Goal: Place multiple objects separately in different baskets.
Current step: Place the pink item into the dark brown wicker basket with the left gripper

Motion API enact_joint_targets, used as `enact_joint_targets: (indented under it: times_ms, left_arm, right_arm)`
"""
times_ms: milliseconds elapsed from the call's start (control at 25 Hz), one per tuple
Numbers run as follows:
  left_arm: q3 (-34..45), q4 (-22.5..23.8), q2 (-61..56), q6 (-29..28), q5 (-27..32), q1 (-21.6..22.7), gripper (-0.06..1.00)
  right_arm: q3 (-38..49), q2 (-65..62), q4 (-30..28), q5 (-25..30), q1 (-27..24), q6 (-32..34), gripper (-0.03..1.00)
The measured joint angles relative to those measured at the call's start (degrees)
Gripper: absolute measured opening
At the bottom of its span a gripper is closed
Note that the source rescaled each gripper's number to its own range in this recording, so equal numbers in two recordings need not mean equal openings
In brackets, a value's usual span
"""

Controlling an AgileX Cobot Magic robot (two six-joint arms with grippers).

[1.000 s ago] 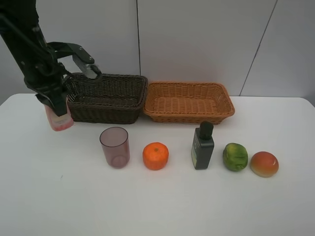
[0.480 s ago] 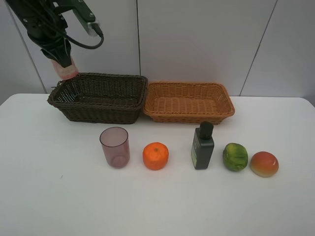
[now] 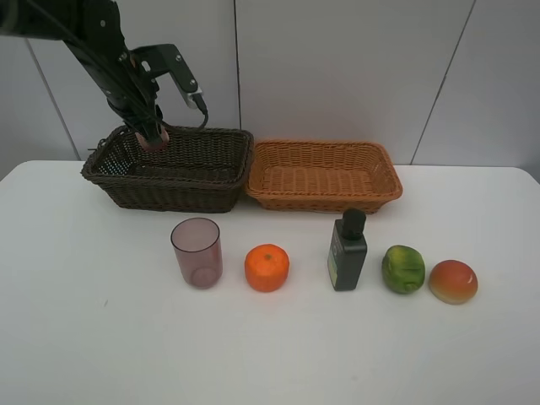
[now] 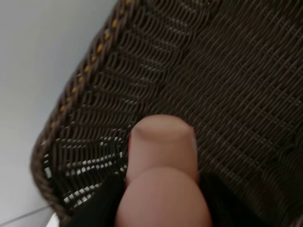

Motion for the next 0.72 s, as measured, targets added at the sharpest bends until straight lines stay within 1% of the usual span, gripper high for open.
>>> enact_joint_targets:
  times_ms: [280, 720]
  left_arm:
    - [0.00, 0.11, 5.06, 0.00, -4.00, 0.20, 0.42]
    - [0.00, 0.21, 6.31, 0.00, -5.48, 1.92, 0.42]
  right_arm:
    - [0.00, 0.00, 0.00, 0.00, 0.00, 0.00, 1.00]
    - [0.00, 0.00, 0.00, 0.00, 0.00, 0.00, 1.00]
